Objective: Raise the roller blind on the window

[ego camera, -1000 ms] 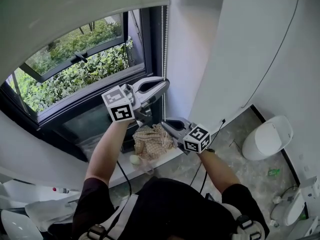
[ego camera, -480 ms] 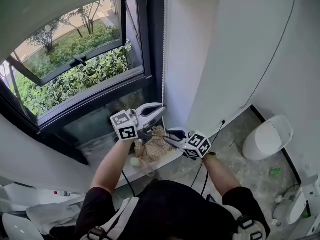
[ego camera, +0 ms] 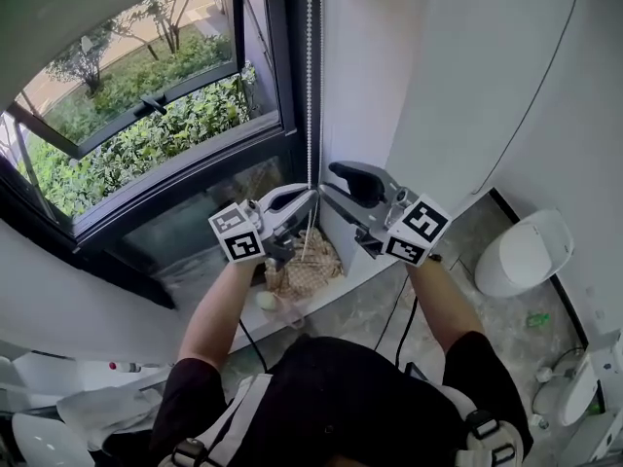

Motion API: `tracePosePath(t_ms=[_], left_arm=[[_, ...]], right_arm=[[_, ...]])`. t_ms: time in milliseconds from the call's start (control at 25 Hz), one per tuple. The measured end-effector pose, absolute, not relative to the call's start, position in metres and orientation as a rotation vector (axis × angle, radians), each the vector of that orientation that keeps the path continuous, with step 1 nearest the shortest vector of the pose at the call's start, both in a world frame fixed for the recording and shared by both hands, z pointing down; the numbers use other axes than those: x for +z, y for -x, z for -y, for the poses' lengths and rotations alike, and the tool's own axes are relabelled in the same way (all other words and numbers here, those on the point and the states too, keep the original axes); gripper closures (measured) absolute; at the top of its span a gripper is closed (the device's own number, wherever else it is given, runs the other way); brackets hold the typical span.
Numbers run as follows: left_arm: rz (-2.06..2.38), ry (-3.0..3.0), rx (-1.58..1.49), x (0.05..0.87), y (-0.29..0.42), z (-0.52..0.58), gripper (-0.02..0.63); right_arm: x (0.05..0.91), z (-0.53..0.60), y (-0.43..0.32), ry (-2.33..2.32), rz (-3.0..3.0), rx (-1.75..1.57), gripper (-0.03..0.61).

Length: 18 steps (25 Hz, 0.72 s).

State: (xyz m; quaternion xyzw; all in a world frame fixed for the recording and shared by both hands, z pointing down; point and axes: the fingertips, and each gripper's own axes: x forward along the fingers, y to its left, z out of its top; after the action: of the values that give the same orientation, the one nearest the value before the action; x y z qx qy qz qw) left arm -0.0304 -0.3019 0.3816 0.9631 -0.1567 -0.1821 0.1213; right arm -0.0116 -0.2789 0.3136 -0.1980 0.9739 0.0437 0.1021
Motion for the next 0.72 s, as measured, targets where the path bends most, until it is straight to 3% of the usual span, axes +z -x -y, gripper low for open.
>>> tracePosePath(t_ms=[360,520,720], left_arm=[[0.418,-2.816,-0.526,0.381,0.025,0.288,0.598],[0.409,-2.818,-0.527,0.38,0.025,0.285,0.598],[0.401,-2.807,-0.537,0.382,0.027,0.287,0.598]], right_arm=[[0.242,0.303,0.036,0.531,-2.729,-0.004,0.448],[0.242,0.3,0.037,0.524,-2.721,0.03,0.552],[0.244,0.299,0.039,0.498,-2.752,0.027,0.566]])
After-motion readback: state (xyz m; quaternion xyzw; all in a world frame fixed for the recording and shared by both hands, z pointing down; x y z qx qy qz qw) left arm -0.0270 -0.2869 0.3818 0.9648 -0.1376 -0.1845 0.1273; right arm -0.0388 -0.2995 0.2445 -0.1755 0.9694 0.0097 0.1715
